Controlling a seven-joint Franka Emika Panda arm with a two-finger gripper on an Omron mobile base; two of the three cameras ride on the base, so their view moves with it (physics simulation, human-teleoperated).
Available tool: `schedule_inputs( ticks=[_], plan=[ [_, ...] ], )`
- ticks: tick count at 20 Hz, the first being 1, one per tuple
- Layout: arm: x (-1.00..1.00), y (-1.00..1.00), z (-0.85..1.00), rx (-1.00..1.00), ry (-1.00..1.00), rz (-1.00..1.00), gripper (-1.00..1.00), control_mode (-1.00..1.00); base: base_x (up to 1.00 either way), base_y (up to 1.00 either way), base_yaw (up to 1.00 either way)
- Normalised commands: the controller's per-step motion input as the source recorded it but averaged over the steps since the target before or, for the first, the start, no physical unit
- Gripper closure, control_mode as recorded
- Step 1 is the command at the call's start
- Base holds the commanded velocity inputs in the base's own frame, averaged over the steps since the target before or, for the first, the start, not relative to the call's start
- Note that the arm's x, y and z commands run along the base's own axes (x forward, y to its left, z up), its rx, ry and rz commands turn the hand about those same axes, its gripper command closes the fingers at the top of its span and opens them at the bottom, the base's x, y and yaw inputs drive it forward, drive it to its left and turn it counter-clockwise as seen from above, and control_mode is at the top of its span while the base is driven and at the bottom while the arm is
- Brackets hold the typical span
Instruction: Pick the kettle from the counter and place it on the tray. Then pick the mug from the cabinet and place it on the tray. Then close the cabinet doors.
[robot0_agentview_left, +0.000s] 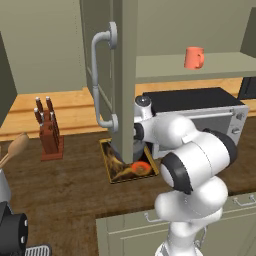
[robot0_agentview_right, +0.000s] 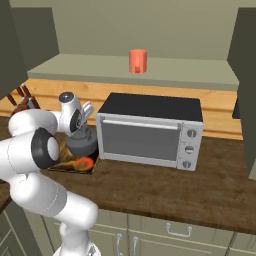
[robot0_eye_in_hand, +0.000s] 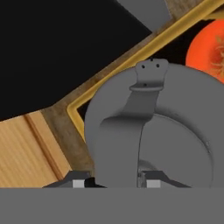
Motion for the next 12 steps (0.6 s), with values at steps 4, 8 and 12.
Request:
schedule_inputs(
  ticks=[4,8,12],
  plan=[
    [0.0,0.0,-0.04,0.0,-0.11,0.0,-1.0,-1.0,0.0,0.0,0.0],
    [-0.08,0.0,0.0,0.0,-0.11,0.0,-1.0,-1.0,0.0,0.0,0.0],
    [-0.31,0.0,0.08,0.0,-0.07,0.0,-1.0,-1.0,0.0,0.0,0.0]
  ],
)
